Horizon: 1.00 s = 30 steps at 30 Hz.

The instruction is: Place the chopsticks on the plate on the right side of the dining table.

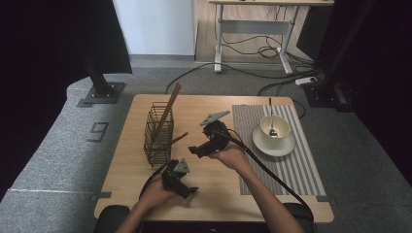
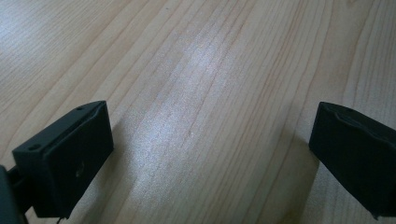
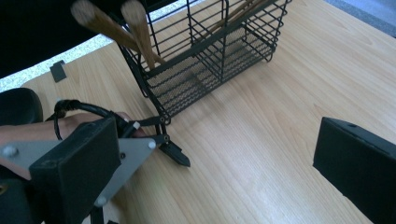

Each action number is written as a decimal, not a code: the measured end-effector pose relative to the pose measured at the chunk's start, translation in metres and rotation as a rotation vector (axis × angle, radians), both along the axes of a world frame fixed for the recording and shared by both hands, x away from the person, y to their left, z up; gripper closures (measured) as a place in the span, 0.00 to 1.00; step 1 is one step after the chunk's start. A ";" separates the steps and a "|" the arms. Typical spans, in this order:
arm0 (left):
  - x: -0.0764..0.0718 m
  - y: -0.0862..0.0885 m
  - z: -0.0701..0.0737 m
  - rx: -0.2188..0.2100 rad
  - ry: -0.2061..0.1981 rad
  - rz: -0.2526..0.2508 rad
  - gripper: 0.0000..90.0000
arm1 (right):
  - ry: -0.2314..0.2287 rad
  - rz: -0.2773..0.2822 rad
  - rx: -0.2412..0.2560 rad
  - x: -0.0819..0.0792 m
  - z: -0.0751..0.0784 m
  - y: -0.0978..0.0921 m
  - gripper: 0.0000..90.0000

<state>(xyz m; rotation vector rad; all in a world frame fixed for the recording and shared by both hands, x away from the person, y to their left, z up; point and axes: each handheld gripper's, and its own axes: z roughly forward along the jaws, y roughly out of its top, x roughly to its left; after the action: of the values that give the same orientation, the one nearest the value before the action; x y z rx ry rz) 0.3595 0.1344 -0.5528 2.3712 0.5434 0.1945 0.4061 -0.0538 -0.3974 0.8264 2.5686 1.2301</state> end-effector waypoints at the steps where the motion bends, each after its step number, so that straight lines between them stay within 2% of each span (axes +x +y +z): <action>1: 0.000 0.000 0.000 0.000 -0.001 0.000 0.00 | -0.001 -0.001 0.004 0.001 0.002 0.003 0.03; 11: 0.000 0.000 0.000 0.002 -0.001 -0.001 0.00 | -0.009 0.009 0.047 0.007 0.013 0.010 0.18; 17: 0.000 0.000 0.000 0.002 -0.001 -0.002 0.00 | -0.023 0.025 0.059 0.006 0.020 0.015 0.29; 20: 0.000 0.000 0.000 0.002 -0.001 -0.002 0.00 | -0.033 0.028 0.053 0.006 0.022 0.017 0.31; 21: 0.000 0.000 0.000 0.003 -0.001 -0.002 0.00 | -0.035 0.033 0.062 0.006 0.024 0.018 0.35; 25: 0.000 0.000 0.000 -0.001 0.000 0.001 0.00 | -0.026 0.031 0.054 0.009 0.023 0.020 0.37; 27: 0.000 0.000 0.000 -0.002 0.000 0.002 0.00 | -0.016 0.048 0.063 0.011 0.021 0.023 0.44; 30: 0.000 0.000 0.000 -0.002 -0.001 0.001 0.00 | -0.008 0.058 0.062 0.011 0.020 0.025 0.49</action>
<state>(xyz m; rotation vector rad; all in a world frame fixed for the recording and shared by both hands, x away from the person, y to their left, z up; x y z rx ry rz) 0.3595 0.1342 -0.5529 2.3689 0.5440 0.1955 0.4171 -0.0287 -0.3771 0.7627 2.5771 1.3327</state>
